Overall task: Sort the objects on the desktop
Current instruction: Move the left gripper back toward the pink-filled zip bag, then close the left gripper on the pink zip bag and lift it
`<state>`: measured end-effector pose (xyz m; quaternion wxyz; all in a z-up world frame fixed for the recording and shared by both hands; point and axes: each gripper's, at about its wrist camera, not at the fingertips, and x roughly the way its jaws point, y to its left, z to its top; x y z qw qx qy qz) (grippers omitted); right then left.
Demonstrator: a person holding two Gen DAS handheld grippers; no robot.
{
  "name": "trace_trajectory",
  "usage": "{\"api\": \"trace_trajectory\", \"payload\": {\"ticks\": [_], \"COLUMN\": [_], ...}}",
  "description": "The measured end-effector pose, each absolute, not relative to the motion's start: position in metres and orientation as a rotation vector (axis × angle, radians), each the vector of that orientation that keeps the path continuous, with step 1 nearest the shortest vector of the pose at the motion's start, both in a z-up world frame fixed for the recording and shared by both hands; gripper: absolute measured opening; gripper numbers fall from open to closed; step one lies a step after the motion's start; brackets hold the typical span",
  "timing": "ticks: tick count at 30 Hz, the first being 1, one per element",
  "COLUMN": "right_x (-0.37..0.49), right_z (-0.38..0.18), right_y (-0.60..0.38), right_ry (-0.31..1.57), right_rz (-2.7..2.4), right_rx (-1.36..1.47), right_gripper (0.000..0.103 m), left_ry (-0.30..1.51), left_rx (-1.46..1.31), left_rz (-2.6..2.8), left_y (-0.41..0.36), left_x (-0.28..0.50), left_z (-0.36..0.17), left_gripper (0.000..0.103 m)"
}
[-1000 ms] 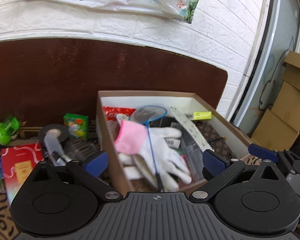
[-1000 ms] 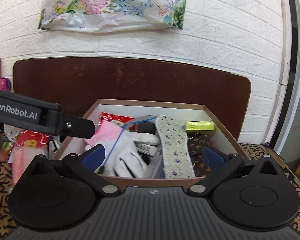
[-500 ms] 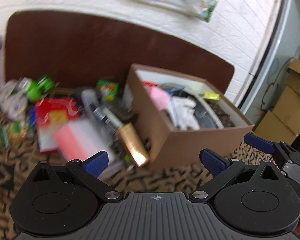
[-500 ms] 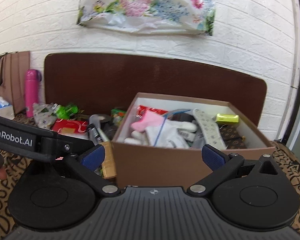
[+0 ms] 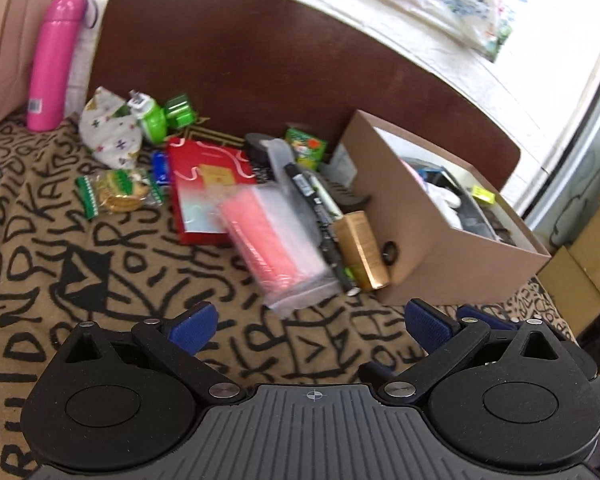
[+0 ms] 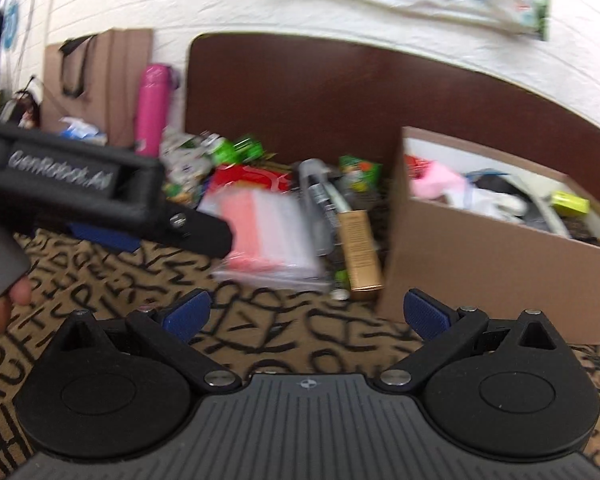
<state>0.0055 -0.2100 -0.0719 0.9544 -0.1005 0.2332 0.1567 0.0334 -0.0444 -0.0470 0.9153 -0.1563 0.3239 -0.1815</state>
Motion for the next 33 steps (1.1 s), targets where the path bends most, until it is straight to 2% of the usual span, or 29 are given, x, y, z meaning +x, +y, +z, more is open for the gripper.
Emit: {"api": "trace_trajectory", "payload": {"ticks": [9, 17, 28, 33], "right_x": [0.044, 0.079, 0.118, 0.133], "right_z": [-0.09, -0.1, -0.11, -0.113], "right_y": [-0.186, -0.17, -0.159, -0.155], "right_ry": [0.487, 0.496, 0.546, 0.572], "right_rz": [0.423, 0.435, 0.38, 0.356], "right_rx": [-0.218, -0.241, -0.254, -0.245], "right_gripper": [0.1, 0.098, 0.095, 0.095], "left_ry": [0.708, 0.757, 0.809, 0.821], "left_rx": [-0.316, -0.316, -0.37, -0.379], "left_rz": [-0.393, -0.42, -0.447, -0.459], "left_y": [-0.035, -0.034, -0.037, -0.039], "left_x": [0.064, 0.108, 0.152, 0.164], "left_z": [-0.066, -0.075, -0.081, -0.084], "left_gripper": [0.103, 0.085, 0.067, 0.066]}}
